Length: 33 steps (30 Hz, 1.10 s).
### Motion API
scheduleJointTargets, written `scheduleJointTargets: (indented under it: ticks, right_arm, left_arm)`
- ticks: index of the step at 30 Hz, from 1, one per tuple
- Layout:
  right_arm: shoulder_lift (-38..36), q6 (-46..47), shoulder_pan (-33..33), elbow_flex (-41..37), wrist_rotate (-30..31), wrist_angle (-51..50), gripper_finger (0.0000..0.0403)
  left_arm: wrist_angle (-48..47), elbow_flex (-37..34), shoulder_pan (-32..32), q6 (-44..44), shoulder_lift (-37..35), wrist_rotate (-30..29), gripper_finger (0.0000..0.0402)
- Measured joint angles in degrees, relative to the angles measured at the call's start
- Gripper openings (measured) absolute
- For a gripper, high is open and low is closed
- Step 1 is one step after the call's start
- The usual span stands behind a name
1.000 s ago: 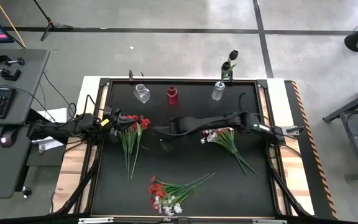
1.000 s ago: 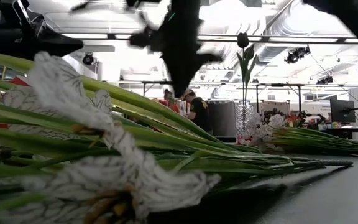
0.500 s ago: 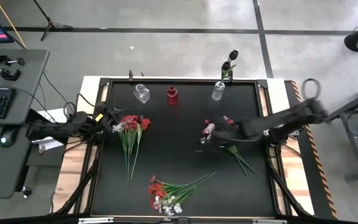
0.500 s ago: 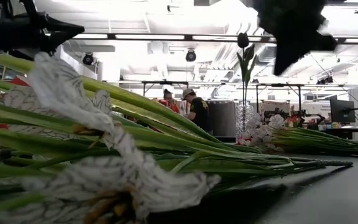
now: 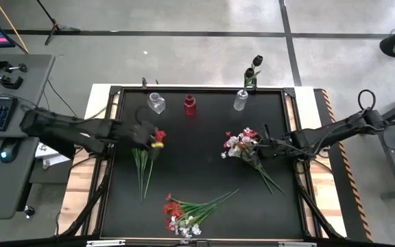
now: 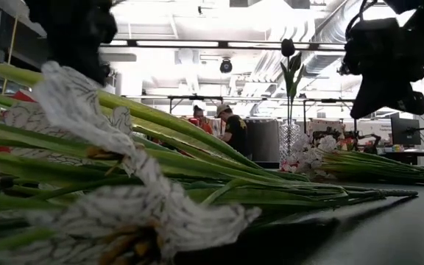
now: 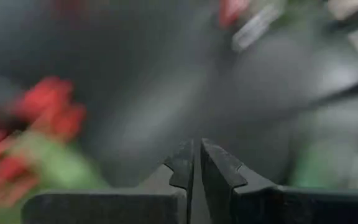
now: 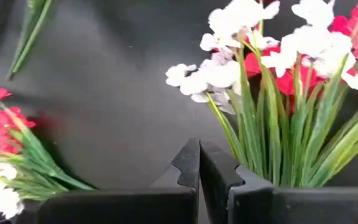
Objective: Sort flowers into vase by color
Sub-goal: Put the black flower into the right transparent flower vase
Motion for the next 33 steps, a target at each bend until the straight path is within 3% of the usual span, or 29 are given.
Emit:
scheduleJointTargets:
  ticks: [3,9,14,20,26,33]
  right_arm:
    - [-0.58,-0.52,0.12,-0.23,-1.01,-0.13,0.0]
    - [-0.58,-1.14,0.13,-0.25,-1.13,0.18,0.0]
    - [-0.58,-1.03,0.13,-0.25,-0.88,0.4,0.0]
    - [-0.58,-1.03,-0.62,-0.25,1.02,1.36,0.0]
    - [-0.58,-1.01,-1.64,-0.24,1.03,2.15,0.0]
    - [-0.58,0.16,-1.64,-0.23,1.04,2.38,0.0]
  left_arm:
    - [-11.99,5.92,-3.6,-6.75,9.42,-0.29,0.0024]
    - [-8.17,7.23,-11.01,-14.83,21.04,1.86,0.0082]
    - [-15.2,7.22,-11.58,-24.18,27.38,-1.01,0.0148]
    - [-16.6,6.52,-8.2,-24.98,29.9,-2.63,0.0188]
    - [-9.34,5.35,-4.2,-21.24,30.08,-0.05,0.0188]
    - [-8.09,4.8,-3.02,-20.41,30.06,-0.05,0.0184]
